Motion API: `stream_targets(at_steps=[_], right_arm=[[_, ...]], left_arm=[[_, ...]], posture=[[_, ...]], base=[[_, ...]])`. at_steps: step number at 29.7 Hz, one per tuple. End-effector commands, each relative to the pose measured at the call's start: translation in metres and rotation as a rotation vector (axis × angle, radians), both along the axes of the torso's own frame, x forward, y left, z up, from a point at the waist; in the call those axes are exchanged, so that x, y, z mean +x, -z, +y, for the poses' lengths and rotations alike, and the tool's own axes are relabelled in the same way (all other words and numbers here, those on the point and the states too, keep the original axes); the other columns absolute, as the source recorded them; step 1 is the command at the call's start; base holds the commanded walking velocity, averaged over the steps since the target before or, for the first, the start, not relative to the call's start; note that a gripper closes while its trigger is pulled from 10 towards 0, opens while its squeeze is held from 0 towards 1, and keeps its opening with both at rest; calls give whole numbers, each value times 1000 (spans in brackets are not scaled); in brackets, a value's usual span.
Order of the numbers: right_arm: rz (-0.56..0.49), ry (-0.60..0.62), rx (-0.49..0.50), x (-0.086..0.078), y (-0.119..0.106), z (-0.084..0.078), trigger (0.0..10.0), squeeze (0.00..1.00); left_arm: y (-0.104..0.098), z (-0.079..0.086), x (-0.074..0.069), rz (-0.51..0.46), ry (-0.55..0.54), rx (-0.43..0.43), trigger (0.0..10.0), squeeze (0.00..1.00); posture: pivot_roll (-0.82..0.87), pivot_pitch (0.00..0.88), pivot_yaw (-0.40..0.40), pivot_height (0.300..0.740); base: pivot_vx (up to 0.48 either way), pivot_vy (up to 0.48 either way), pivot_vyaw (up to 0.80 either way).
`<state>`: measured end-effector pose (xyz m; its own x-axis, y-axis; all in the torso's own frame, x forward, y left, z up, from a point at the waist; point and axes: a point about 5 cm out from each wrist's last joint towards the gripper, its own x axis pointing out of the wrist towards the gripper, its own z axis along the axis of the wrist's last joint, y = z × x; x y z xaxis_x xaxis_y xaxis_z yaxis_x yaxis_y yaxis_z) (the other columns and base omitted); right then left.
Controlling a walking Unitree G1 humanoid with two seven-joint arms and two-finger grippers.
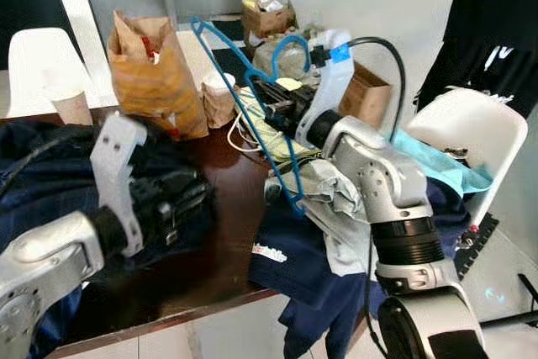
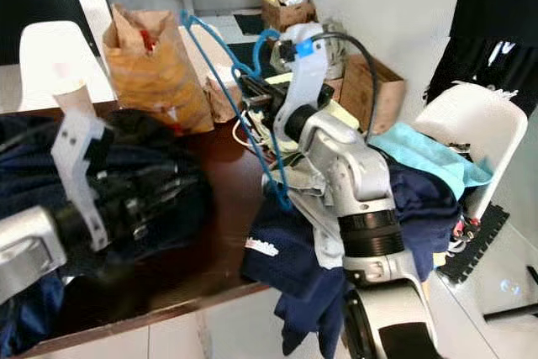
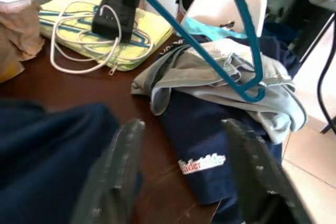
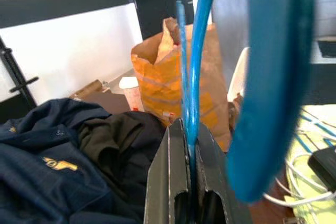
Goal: Hang hanger
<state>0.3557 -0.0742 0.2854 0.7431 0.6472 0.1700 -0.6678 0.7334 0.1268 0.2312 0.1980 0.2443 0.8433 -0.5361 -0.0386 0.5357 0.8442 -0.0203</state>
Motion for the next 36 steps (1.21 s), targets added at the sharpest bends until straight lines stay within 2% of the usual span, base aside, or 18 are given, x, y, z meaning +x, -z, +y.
stream_targets(at_steps=[1, 4, 6, 7, 8, 10, 11, 12, 13, 14, 16, 17, 21, 23, 25, 28, 30, 36], right_arm=[[-2, -5, -11, 0, 1, 2, 10000, 0], [-2, -6, -12, 0, 1, 2, 10000, 0], [0, -8, -13, 0, 2, 1, 10000, 0], [0, -8, -13, 0, 2, 1, 10000, 0], [2, -12, -15, 0, 2, 2, 10000, 0], [2, -12, -15, 0, 2, 2, 10000, 0], [4, -16, -18, 1, 2, 3, 10000, 0], [5, -20, -21, 0, 3, 3, 10000, 0], [5, -20, -21, 0, 3, 3, 10000, 0], [6, -22, -23, 0, 3, 3, 10000, 0], [6, -22, -23, 0, 3, 3, 10000, 0], [7, -22, -25, 0, 2, 3, 10000, 0], [9, -24, -29, 0, 3, 3, 10000, 0], [9, -26, -35, 0, 2, 3, 10000, 0], [9, -25, -36, 1, 2, 3, 10000, 0], [10, -24, -37, 1, 2, 3, 10000, 0], [12, -26, -40, 0, 3, 3, 10000, 0], [13, -21, -44, 0, 3, 0, 10000, 0]], left_arm=[[-9, 19, 1, -44, -114, 24, 10000, 1000], [-12, 31, 2, -63, -190, 17, 10000, 1000], [-28, 71, 4, -140, -466, -13, 10000, 1000], [-28, 71, 4, -140, -466, -13, 10000, 1000], [-36, 107, -6, -196, -678, -20, 10000, 1000], [-36, 107, -6, -196, -678, -20, 10000, 1000], [-41, 135, -20, -239, -841, -43, 10000, 1000], [-38, 151, -34, -257, -955, -83, 10000, 824], [-38, 151, -34, -257, -955, -83, 10000, 824], [-29, 161, -45, -265, -1037, -145, 10000, 294], [-29, 161, -45, -265, -1037, -145, 10000, 294], [-13, 168, -55, -251, -1112, -252, 10000, 0], [9, 183, -67, -217, -1226, -332, 10000, 0], [40, 206, -81, -160, -1359, -446, 10000, 0], [47, 215, -82, -157, -1383, -484, 10000, 0], [53, 224, -81, -151, -1408, -543, 10000, 0], [64, 242, -74, -152, -1421, -686, 10000, 0], [62, 241, -58, -152, -1336, -684, 10000, 0]], posture=[[54, 0, -13, 740], [54, 0, -13, 740], [63, 0, -20, 740], [63, 0, -20, 740], [67, 5, -26, 740], [67, 5, -26, 740], [69, 10, -27, 740], [69, 15, -28, 740], [69, 15, -28, 740], [69, 17, -30, 740], [69, 17, -30, 740], [68, 19, -33, 740], [65, 20, -42, 740], [62, 21, -44, 740], [64, 20, -46, 740], [64, 22, -48, 740], [50, 25, -50, 740], [38, 34, -53, 740]], base=[[0, 0, 0], [0, 0, 0], [0, 0, 0], [0, 0, 0], [0, 0, 0], [0, 0, 0], [0, 0, 0], [0, 0, 0], [0, 0, 0], [0, 0, 0], [0, 0, 0], [0, 0, 0], [0, 0, 0], [0, 0, 0], [0, 0, 0], [0, 0, 0], [0, 0, 0], [0, 0, 0]])
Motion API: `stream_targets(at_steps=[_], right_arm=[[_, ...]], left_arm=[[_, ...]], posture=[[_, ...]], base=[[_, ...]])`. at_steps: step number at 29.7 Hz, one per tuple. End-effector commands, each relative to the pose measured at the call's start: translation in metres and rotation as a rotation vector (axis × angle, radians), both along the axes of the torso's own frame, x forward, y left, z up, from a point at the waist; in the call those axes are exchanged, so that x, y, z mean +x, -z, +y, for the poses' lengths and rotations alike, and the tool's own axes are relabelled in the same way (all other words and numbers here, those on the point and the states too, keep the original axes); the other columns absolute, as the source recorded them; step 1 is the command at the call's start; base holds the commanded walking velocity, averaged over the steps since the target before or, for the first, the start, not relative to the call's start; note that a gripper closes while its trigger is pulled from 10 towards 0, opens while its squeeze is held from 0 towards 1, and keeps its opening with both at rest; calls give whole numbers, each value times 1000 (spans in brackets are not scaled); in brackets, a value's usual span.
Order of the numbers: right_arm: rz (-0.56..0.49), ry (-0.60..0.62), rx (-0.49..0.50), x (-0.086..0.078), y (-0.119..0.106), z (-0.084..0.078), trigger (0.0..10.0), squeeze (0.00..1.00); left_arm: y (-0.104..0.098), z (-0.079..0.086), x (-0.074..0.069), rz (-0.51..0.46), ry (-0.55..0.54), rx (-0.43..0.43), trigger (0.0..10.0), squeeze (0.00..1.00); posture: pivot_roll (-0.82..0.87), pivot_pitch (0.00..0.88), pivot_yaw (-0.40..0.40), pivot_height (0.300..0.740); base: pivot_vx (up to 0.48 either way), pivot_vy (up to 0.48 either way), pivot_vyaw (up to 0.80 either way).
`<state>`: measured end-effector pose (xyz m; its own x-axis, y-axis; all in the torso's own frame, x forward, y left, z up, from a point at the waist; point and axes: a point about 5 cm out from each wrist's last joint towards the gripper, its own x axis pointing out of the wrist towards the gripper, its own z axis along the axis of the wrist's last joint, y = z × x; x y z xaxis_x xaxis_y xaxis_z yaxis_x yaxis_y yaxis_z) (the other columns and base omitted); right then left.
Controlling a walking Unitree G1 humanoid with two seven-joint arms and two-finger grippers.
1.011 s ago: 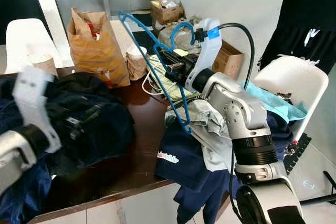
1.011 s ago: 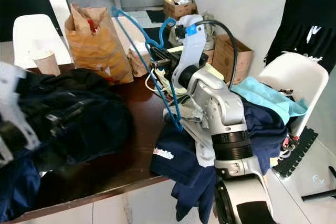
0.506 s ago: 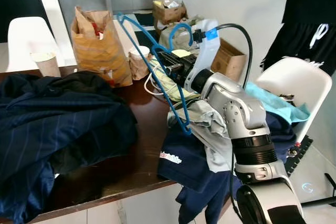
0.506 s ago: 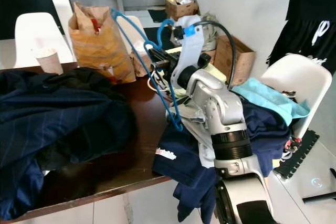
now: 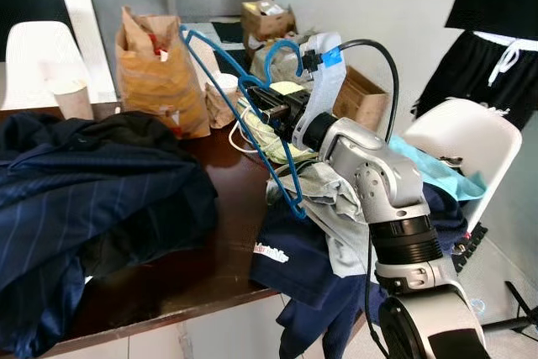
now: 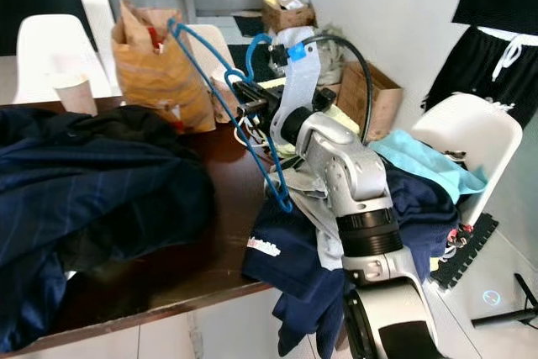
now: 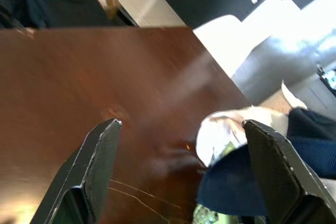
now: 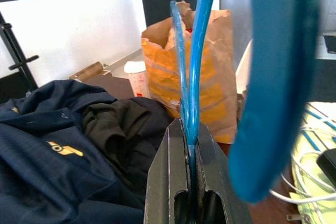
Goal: Hang hanger
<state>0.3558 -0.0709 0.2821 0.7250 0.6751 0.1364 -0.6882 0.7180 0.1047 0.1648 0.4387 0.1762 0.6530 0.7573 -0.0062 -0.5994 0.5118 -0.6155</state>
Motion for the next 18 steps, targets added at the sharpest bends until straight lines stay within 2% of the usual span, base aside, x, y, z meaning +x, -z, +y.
stream_targets(at_steps=[1, 2, 4, 5, 6, 9, 11, 14, 18], right_arm=[[3, 8, -5, 0, -1, -3, 10000, 0], [3, 8, -5, 0, -1, -3, 10000, 0], [2, 12, -9, 0, -1, -5, 10000, 0], [2, 12, -9, 0, -1, -5, 10000, 0], [2, 12, -12, -1, -1, -6, 10000, 0], [2, 13, -14, -1, -1, -6, 10000, 0], [3, 18, -18, -1, -2, -7, 10000, 0], [3, 21, -20, -2, -2, -7, 10000, 0], [3, 22, -22, -2, -2, -8, 10000, 0]], left_arm=[[-6, 1, 8, -21, 43, 21, 10000, 0], [-6, 1, 8, -21, 43, 21, 10000, 0], [-6, -3, 22, -26, 111, 24, 10000, 0], [-6, -3, 22, -26, 111, 24, 10000, 0], [-5, -10, 33, -24, 181, 29, 10000, 0], [-5, -16, 41, -24, 230, 34, 10000, 0], [4, -29, 53, -7, 313, 32, 10000, 0], [15, -34, 55, 22, 334, 16, 10000, 0], [19, -35, 55, 34, 336, 9, 10000, 0]], posture=[[38, 34, -53, 740], [38, 34, -53, 740], [34, 38, -56, 740], [34, 38, -56, 740], [28, 41, -56, 740], [24, 43, -53, 740], [17, 46, -50, 740], [12, 48, -51, 740], [12, 48, -51, 740]], base=[[0, 0, 0], [0, 0, 0], [0, 0, 0], [0, 0, 0], [0, 0, 0], [0, 0, 0], [0, 0, 0], [0, 0, 0], [0, 0, 0]])
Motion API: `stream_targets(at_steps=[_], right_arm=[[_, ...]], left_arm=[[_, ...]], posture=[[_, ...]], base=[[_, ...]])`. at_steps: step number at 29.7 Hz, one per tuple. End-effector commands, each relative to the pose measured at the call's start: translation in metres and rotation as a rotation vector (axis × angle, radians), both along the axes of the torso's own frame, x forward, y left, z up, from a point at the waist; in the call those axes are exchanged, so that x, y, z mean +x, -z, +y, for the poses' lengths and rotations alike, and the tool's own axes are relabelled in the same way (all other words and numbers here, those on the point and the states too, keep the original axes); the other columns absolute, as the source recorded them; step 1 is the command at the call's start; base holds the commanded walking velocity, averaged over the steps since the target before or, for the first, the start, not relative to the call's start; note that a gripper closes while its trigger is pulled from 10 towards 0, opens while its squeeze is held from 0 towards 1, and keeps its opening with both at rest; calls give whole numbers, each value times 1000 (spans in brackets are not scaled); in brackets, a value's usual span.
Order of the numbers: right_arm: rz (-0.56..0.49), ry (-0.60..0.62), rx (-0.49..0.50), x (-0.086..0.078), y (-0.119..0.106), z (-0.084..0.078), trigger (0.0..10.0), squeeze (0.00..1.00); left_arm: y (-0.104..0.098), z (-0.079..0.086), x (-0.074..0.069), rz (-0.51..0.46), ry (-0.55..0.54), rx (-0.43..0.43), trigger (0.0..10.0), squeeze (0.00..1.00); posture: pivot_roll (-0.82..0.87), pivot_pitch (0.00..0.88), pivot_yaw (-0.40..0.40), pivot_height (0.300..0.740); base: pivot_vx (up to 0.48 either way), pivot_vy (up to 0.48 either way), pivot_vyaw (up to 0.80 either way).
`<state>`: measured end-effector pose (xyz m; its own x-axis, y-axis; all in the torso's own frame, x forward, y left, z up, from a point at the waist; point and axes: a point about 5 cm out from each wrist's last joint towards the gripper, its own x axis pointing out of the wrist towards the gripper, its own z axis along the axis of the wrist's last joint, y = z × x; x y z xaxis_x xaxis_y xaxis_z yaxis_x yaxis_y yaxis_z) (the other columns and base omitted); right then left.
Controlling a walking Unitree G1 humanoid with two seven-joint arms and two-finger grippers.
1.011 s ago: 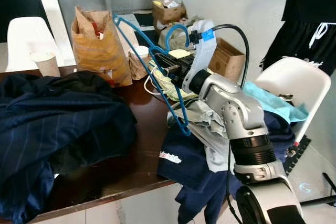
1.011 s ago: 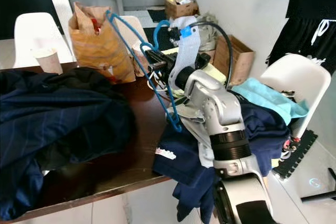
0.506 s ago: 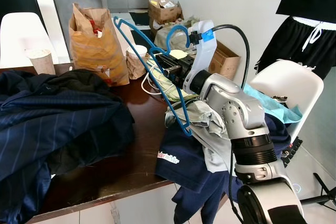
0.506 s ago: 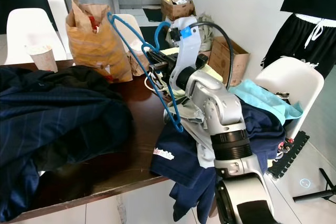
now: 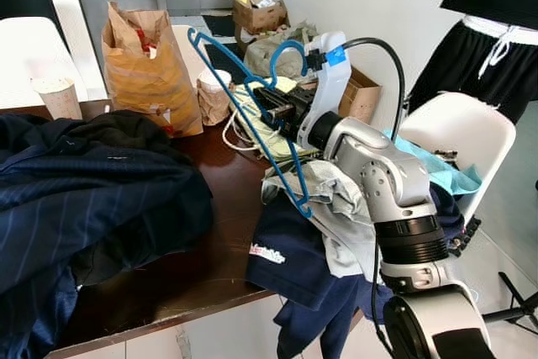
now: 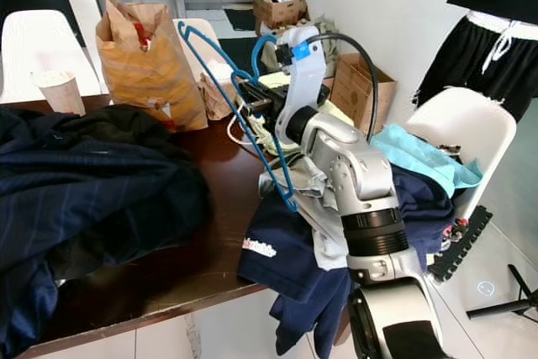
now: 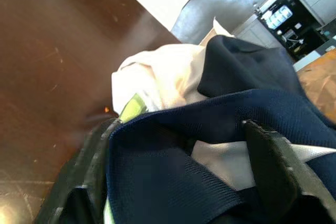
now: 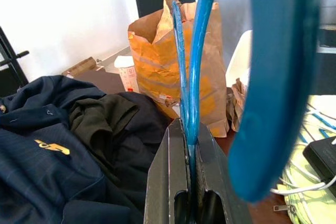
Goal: Hang hanger
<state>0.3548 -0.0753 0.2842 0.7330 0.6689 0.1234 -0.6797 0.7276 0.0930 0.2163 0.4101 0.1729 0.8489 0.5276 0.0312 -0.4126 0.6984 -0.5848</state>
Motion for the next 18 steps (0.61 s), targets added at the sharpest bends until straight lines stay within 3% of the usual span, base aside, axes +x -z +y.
stream_targets(at_steps=[1, 3, 11, 13, 17, 18], right_arm=[[2, 10, -4, -1, 0, -4, 10000, 0], [0, 12, -9, 0, 0, -5, 10000, 0], [-1, 12, -9, 0, 0, -5, 10000, 0], [-6, 10, -4, 1, -1, -3, 10000, 0], [-8, 10, -3, 1, -2, -3, 10000, 0], [-11, 10, 0, 1, -2, -2, 10000, 0]], left_arm=[[16, -7, 4, 44, 33, -38, 10000, 0], [16, -7, 2, 40, 31, -39, 0, 0], [4, -3, -1, 7, 18, -10, 0, 0], [-16, -1, -2, -28, 12, 51, 0, 0], [-27, -1, -1, -45, 15, 82, 0, 0], [-37, -2, 0, -62, 26, 110, 0, 0]], posture=[[12, 48, -51, 740], [11, 45, -53, 740], [15, 37, -51, 740], [20, 25, -49, 740], [22, 20, -49, 740], [25, 15, -48, 740]], base=[[0, 0, 0], [0, 0, 0], [0, 0, 0], [0, 0, 0], [0, 0, 0], [0, 0, 0]])
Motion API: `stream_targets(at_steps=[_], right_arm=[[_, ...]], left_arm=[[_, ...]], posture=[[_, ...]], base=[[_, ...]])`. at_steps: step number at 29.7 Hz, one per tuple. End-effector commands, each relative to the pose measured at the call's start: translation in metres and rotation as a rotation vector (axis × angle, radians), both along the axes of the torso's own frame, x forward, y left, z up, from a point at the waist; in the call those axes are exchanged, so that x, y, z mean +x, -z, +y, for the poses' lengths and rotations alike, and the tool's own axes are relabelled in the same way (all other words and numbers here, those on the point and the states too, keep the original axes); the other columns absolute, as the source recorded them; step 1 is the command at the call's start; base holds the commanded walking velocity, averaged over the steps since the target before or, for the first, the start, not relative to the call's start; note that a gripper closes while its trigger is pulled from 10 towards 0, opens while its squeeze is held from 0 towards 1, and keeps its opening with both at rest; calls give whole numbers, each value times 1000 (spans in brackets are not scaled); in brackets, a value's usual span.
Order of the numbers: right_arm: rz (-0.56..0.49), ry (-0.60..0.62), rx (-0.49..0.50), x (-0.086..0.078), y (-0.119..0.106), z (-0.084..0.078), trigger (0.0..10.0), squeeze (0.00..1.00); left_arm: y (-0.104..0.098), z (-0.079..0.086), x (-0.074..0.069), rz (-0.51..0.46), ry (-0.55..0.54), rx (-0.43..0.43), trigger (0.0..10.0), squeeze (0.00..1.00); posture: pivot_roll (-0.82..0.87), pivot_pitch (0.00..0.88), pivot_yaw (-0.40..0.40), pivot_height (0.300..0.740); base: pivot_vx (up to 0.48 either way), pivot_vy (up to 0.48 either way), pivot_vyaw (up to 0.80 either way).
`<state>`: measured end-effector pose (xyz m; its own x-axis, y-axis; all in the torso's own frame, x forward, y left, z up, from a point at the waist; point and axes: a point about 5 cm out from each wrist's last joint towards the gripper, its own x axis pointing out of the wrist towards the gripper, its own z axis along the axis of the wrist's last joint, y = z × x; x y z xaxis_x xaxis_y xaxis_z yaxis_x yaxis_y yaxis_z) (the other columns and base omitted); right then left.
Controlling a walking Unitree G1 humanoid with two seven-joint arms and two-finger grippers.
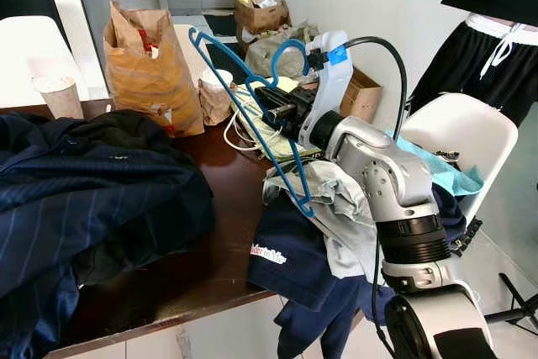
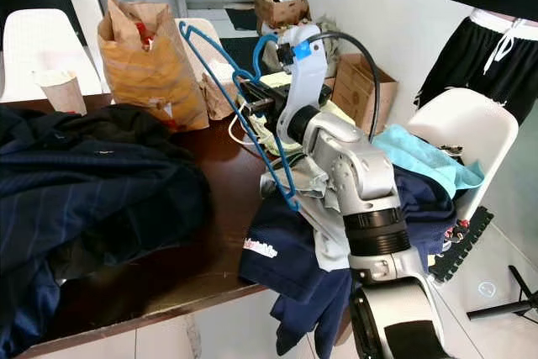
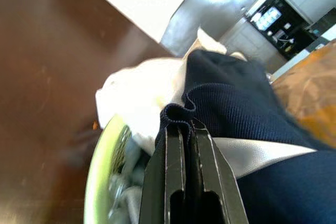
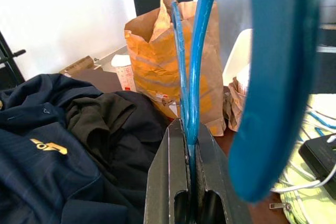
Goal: Hang hanger
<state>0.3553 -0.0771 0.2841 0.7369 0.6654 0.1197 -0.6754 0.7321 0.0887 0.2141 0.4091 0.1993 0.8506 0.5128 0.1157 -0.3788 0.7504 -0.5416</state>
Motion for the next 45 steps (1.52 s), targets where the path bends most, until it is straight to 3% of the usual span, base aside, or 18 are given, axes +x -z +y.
stream_targets(at_steps=[1, 4, 6, 7, 8, 9, 10, 11, 12, 19, 27, 28, 29, 30, 31, 39, 41, 45], right_arm=[[-11, 4, 5, 1, -2, -1, 10000, 0], [-14, 4, 9, 1, -3, 0, 10000, 0], [-18, -2, 25, 1, -5, 1, 10000, 0], [-18, -2, 25, 1, -5, 1, 10000, 0], [-20, -8, 39, 1, -6, 2, 10000, 0], [-20, -8, 39, 1, -6, 2, 10000, 0], [-22, -17, 58, 1, -8, 4, 10000, 0], [-22, -17, 58, 1, -8, 4, 10000, 0], [-26, -34, 89, 1, -10, 5, 10000, 0], [-62, -151, 258, -7, -27, 11, 10000, 0], [-89, -180, 334, -10, -35, 9, 10000, 0], [-93, -167, 340, -9, -35, 6, 10000, 0], [-93, -167, 340, -9, -35, 6, 10000, 0], [-96, -149, 338, -8, -35, 3, 10000, 0], [-97, -126, 330, -6, -34, 0, 10000, 0], [-91, -92, 320, -2, -32, -8, 10000, 0], [-108, -90, 318, 0, -32, -18, 10000, 0], [-175, -141, 299, -3, -37, -40, 10000, 0]], left_arm=[[-11, -1, 2, -14, 16, 25, 0, 0], [-27, -9, 7, -52, 71, 64, 0, 0], [-91, -60, 19, -167, 414, 297, 0, 0], [-91, -60, 19, -167, 414, 297, 0, 0], [-122, -93, 16, -224, 623, 449, 0, 0], [-122, -93, 16, -224, 623, 449, 0, 0], [-153, -121, 10, -266, 793, 606, 0, 0], [-153, -121, 10, -266, 793, 606, 0, 0], [-178, -140, 1, -294, 919, 744, 0, 0], [-221, -169, -19, -334, 1177, 1003, 0, 0], [-231, -174, -3, -332, 1238, 1059, 0, 0], [-228, -176, 7, -305, 1231, 1066, 1490, 0], [-228, -176, 7, -305, 1231, 1066, 1490, 0], [-220, -177, 20, -243, 1195, 1100, 8627, 0], [-209, -179, 30, -152, 1157, 1144, 10000, 0], [-185, -191, 48, -30, 1111, 1271, 10000, 0], [-178, -212, 57, -32, 1049, 1509, 10000, 0], [-185, -226, 54, -129, 1167, 1388, 10000, 0]], posture=[[25, 15, -48, 740], [26, 10, -47, 740], [28, 5, -47, 740], [28, 5, -47, 740], [39, 0, -49, 740], [39, 0, -49, 740], [43, 0, -46, 740], [43, 0, -46, 740], [55, 0, -45, 740], [81, 0, -35, 740], [81, 0, -12, 740], [77, 0, -8, 740], [77, 0, -8, 740], [75, 0, -6, 740], [72, 0, -6, 740], [74, 0, -11, 740], [82, 0, -13, 740], [81, 0, -10, 740]], base=[[0, 0, 0], [0, 0, 0], [0, 0, 0], [0, 0, 0], [0, 0, 0], [0, 0, 0], [0, 0, 0], [0, 0, 0], [0, 0, 0], [0, 0, 0], [0, 0, 0], [0, 0, 0], [0, 0, 0], [0, 0, 0], [0, 0, 0], [0, 0, -186], [0, 0, -753], [0, 0, -683]])
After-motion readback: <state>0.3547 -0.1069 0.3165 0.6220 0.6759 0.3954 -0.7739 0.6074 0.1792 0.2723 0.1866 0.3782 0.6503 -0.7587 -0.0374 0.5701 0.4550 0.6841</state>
